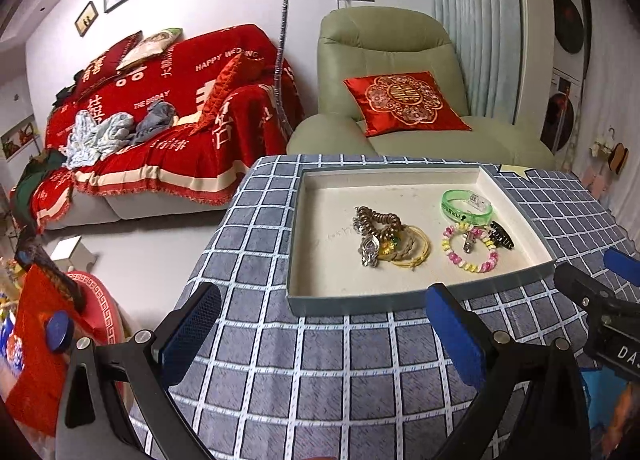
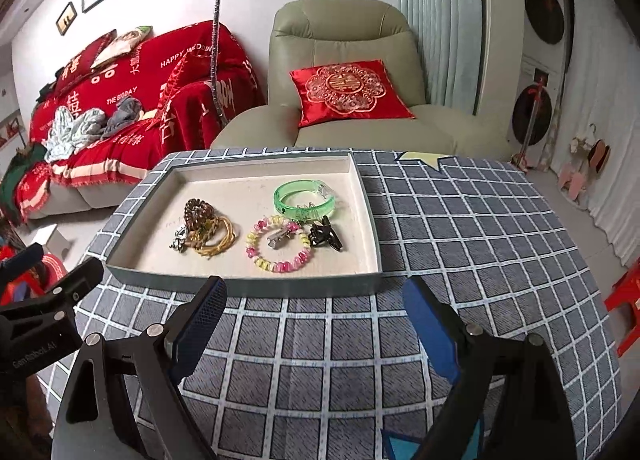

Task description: Organize jewelry

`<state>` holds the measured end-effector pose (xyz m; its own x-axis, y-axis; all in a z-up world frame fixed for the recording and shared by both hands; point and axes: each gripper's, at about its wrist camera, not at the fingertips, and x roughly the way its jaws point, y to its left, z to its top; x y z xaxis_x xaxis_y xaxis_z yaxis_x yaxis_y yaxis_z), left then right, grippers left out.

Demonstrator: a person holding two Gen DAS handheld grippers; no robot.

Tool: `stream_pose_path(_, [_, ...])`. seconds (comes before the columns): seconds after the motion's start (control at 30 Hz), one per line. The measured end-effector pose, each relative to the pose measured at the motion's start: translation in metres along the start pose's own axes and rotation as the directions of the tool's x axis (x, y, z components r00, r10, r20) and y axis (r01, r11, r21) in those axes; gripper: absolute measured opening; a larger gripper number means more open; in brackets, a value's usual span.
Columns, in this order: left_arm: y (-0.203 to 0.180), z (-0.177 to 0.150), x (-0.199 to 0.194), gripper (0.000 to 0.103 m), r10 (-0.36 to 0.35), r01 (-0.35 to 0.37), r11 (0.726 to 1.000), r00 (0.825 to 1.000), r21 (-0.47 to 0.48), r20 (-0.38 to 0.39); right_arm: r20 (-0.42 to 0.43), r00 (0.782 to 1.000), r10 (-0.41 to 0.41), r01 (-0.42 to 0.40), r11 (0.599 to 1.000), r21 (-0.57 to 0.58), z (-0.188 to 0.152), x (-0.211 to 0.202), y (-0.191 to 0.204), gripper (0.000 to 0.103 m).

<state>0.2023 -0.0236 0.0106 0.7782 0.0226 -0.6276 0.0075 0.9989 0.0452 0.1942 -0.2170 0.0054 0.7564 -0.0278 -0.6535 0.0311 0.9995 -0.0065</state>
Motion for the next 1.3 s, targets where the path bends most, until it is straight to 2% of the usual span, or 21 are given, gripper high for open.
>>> stream_pose_path(0.37, [0.001, -0.015, -0.001, 0.103, -0.015, 0.014, 0.999, 0.999, -0.032, -0.037, 0.022, 0.999, -0.036, 0.037, 0.999, -0.019, -0.009, -0.008, 0.004, 0.091])
stream_pose_path(1.3, [-0.007, -0.015, -0.007, 0.103, -0.025, 0.025, 1.000, 0.999, -0.011, -0.029, 0.028, 0.999, -0.036, 0.036, 0.999, -0.017, -0.009, -0.012, 0.003, 0.092])
